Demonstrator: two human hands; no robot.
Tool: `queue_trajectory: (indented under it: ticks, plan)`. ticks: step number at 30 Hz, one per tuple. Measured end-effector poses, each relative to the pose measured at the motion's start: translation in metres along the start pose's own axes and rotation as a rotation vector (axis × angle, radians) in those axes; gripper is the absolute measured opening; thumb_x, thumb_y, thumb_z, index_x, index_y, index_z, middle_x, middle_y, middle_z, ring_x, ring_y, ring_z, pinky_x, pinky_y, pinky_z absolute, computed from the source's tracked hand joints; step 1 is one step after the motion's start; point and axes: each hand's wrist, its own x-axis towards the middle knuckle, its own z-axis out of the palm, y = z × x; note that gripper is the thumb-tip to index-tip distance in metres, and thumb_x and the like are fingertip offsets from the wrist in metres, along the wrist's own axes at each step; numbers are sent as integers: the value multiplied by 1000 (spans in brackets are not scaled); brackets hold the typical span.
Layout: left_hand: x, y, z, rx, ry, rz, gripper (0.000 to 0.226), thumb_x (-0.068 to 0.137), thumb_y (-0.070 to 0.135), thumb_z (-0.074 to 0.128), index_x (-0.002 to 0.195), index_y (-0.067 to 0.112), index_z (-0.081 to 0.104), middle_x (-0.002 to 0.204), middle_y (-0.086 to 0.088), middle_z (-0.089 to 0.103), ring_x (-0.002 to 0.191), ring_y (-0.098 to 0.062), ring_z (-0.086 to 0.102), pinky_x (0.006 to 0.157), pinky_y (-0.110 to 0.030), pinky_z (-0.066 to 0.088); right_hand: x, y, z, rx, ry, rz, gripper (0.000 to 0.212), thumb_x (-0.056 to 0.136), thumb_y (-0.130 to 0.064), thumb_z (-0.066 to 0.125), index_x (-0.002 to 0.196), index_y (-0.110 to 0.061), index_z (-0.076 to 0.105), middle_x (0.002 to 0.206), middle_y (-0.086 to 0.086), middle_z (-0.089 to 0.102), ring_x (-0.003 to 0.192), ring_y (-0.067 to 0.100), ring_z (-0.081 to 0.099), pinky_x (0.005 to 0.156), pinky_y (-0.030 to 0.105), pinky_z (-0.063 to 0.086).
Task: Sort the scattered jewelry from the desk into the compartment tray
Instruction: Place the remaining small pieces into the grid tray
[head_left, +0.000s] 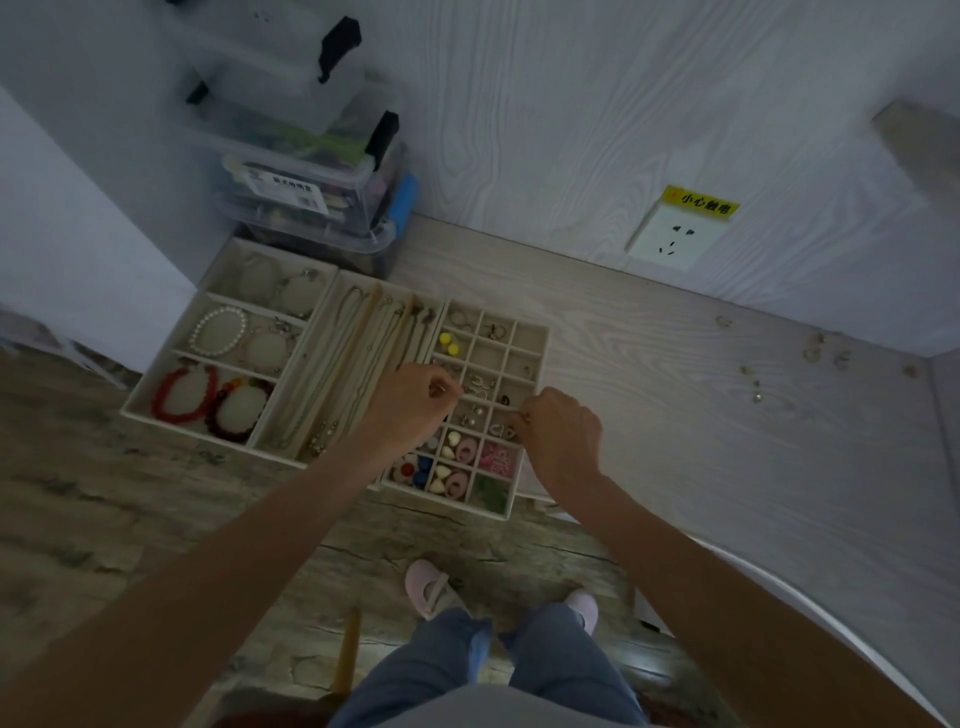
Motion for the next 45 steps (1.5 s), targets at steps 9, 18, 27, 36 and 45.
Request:
queue_trajectory:
  ticks: [9,18,27,36,45]
  plan:
    - [-1,6,-1,-69,-37,-52,26,98,18,42,110,15,65,108,5,63,81,-5,57,66,-15,43,-4,-2,-1,-79,14,-64,23,98,-24,46,92,-13,66,98,2,59,82,24,63,59,28,33]
    - [-6,11,-7,-859,-180,-255,40,92,-16,30,108,1,62,112,-14,65,102,-17,66,90,-24,53,3,8,-21,56,10,-18,27,97,-30,45,100,-19,69,99,2,60,88,23,61,65,27,37]
    - [-5,20,-5,-1022,-187,-288,41,92,-17,25,118,-7,56,111,-17,63,104,-20,65,89,-23,52,11,-5,-51,557,-21,-210,24,92,-12,55,111,-16,69,106,7,65,83,9,56,77,18,42]
    - [4,38,-8,-1001,-208,-284,45,89,-20,27,123,-3,52,118,-13,60,101,-10,60,94,-27,46,26,-16,-56,622,-109,-291,21,87,-14,64,107,-11,69,97,3,68,81,9,59,68,-1,38]
    - [5,43,-5,-920,-274,-256,60,78,-28,22,125,0,47,103,-6,61,98,-9,59,86,-23,47,27,-15,-53,594,-115,-250,14,85,-11,64,97,-4,67,94,11,68,87,19,63,79,26,49]
